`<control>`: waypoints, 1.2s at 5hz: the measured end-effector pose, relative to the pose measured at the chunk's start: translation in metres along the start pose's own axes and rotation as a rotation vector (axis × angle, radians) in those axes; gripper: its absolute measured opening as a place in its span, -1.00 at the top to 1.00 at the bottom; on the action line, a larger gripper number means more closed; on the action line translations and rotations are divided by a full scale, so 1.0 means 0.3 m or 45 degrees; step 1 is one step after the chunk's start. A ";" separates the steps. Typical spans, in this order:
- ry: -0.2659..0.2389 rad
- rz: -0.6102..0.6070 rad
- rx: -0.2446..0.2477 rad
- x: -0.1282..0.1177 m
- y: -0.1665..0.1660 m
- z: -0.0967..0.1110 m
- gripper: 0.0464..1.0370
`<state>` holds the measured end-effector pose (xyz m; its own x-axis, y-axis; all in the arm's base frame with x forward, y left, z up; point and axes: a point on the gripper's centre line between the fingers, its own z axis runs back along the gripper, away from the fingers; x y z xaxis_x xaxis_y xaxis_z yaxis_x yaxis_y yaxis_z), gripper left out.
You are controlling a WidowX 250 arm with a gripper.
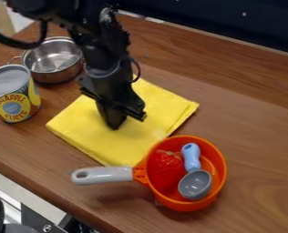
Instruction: Move the yellow cloth to the bottom of the table
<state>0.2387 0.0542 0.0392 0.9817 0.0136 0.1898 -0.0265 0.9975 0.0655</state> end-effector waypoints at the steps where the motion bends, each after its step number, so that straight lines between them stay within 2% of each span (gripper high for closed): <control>1: -0.035 0.002 0.045 -0.046 0.028 0.007 0.99; 2: -0.041 -0.016 0.076 -0.062 0.044 0.005 0.99; 4: 0.077 0.009 0.003 -0.132 0.058 0.037 0.99; 5: 0.103 0.040 -0.016 -0.136 0.063 0.052 0.99; 6: 0.079 0.099 0.004 -0.112 0.073 0.064 0.95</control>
<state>0.2015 0.0743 0.0530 0.9865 0.0951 0.1331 -0.1032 0.9931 0.0558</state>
